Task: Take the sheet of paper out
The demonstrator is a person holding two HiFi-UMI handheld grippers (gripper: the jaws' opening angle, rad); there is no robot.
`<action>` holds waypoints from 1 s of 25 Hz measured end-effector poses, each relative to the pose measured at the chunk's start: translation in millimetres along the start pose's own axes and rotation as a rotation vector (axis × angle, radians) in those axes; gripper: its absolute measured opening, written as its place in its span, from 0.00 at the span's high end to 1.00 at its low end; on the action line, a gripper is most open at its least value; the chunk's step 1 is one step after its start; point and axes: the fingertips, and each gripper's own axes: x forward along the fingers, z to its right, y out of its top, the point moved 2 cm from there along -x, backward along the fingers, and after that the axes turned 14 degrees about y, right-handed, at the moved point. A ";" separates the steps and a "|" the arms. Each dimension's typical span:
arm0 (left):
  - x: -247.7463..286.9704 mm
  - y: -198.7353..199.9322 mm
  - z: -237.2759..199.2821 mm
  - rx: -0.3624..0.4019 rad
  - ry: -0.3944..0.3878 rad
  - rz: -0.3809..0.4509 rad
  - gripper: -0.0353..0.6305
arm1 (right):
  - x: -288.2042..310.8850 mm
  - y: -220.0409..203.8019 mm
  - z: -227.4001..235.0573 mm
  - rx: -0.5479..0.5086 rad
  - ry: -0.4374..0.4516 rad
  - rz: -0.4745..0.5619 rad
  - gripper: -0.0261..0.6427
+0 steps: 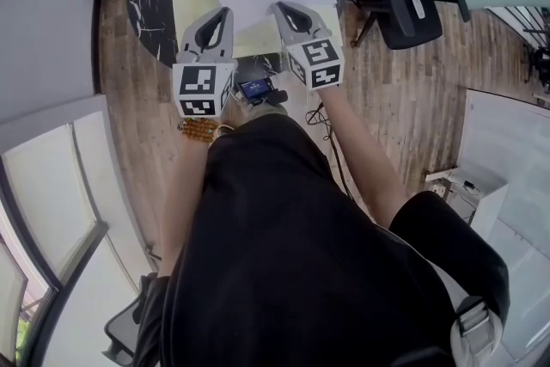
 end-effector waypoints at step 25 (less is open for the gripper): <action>-10.5 45.2 -6.3 0.052 0.084 0.137 0.95 | -46.5 120.7 -42.2 -0.230 -0.088 0.290 0.96</action>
